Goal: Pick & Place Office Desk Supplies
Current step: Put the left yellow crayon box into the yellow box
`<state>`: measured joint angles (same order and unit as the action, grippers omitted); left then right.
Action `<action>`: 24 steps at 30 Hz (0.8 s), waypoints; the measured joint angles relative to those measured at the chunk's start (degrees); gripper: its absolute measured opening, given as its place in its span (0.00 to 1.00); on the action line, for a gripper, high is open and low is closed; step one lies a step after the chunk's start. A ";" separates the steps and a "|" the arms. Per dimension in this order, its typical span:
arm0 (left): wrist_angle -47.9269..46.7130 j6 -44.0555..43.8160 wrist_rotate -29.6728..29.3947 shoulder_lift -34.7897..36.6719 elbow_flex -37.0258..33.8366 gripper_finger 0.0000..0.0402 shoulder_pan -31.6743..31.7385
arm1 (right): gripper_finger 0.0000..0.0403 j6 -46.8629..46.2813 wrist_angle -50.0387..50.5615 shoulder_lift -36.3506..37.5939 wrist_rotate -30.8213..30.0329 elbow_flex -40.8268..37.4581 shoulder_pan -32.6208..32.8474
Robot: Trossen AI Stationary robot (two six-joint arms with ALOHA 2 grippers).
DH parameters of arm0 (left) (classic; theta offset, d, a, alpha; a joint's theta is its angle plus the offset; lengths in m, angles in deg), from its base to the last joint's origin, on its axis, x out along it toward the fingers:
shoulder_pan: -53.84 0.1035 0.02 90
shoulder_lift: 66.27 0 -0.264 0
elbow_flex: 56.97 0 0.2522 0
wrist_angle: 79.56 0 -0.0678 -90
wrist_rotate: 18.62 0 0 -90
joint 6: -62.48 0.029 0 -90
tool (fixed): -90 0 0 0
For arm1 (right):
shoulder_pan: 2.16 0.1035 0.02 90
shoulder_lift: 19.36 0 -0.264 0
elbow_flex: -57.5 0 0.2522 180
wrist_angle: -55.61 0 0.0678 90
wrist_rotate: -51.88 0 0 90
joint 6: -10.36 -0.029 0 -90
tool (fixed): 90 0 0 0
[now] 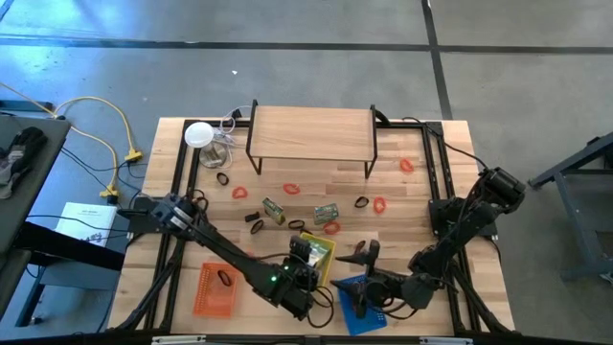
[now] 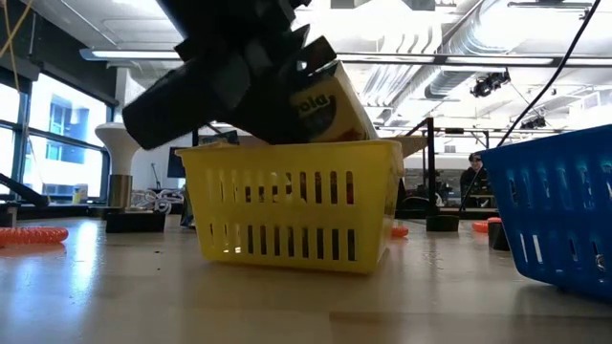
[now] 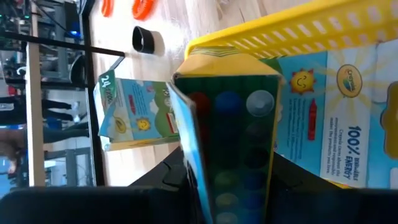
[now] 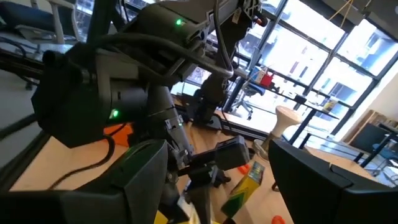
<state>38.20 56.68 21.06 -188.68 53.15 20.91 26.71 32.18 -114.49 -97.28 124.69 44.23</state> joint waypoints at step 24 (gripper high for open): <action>1.46 1.05 5.03 -0.08 0.28 0.49 -2.73 | 0.66 -1.52 0.24 0.00 0.16 0.00 0.85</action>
<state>39.65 57.73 26.09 -188.76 53.43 18.19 25.19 32.42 -114.49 -97.13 124.69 45.08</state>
